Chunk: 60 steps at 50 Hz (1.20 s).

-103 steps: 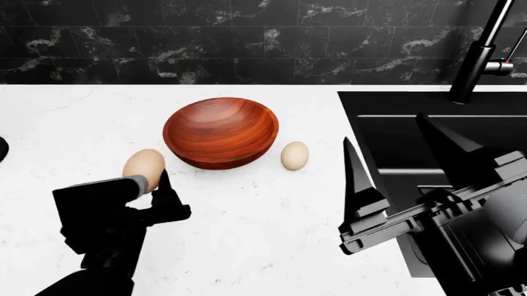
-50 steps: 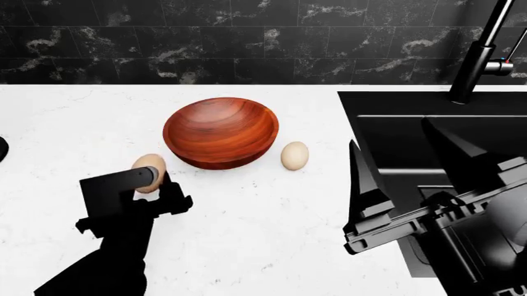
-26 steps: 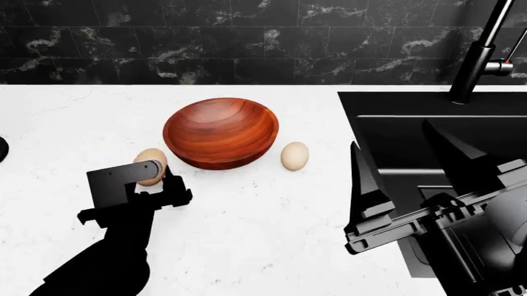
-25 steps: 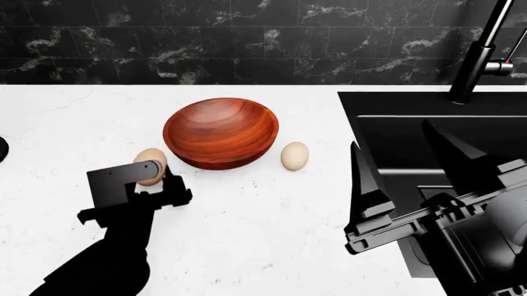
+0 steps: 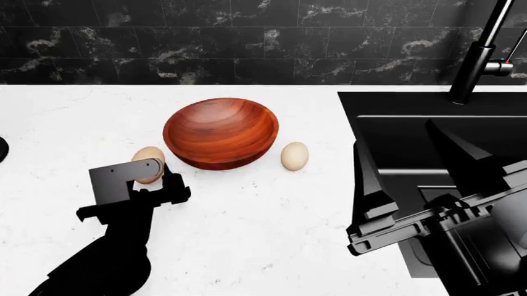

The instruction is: Place the eggs and milk next to the bowl.

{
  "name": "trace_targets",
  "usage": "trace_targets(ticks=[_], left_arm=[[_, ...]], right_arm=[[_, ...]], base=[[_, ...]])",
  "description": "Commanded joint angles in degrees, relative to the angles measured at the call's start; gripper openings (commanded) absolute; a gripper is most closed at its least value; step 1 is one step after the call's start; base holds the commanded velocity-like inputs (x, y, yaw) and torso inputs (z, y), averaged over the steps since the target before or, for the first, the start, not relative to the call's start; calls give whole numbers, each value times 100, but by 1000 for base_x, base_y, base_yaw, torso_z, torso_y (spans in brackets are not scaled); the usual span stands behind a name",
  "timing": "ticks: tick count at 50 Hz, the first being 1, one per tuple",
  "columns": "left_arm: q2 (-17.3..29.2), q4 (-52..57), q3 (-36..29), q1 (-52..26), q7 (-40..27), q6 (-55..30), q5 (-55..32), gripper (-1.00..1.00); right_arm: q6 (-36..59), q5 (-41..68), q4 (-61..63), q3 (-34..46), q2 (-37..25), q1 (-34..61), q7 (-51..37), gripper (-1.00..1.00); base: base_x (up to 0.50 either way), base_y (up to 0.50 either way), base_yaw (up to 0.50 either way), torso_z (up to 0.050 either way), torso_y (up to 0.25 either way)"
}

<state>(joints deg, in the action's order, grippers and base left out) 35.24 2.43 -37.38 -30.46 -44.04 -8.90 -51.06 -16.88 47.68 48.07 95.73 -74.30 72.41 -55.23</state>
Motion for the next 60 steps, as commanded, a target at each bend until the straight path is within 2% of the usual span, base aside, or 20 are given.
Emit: trace_targets(ticks=[1,14,15,44,60], left_arm=[[-58,-332,-59,104,87,64,-650,-100],[-90,-412,-62,84,156,31,-685,-100],[-87,-399,-49,95,159,43,-700,100],[-37,-255,12,193,77,82,-712,100],[270,406,75,501,-161,144,-733,100]], right_arm=[[1,-17,25,-7,-23,-17,-15,100],[9,-9,17,-21,-7,-35,-13,100],[5,-10,14,-21,-9,-39,-11,100],[-50,-85,28,-36,-58,-124,-20,100],[-18,-90,110,-76,-122,-103,-21,100]], base=[[0,0,0,0,0],[3,1,0,0,0],[0,3,0,0,0],[1,1,1,0,0],[0,0,0,0,0]])
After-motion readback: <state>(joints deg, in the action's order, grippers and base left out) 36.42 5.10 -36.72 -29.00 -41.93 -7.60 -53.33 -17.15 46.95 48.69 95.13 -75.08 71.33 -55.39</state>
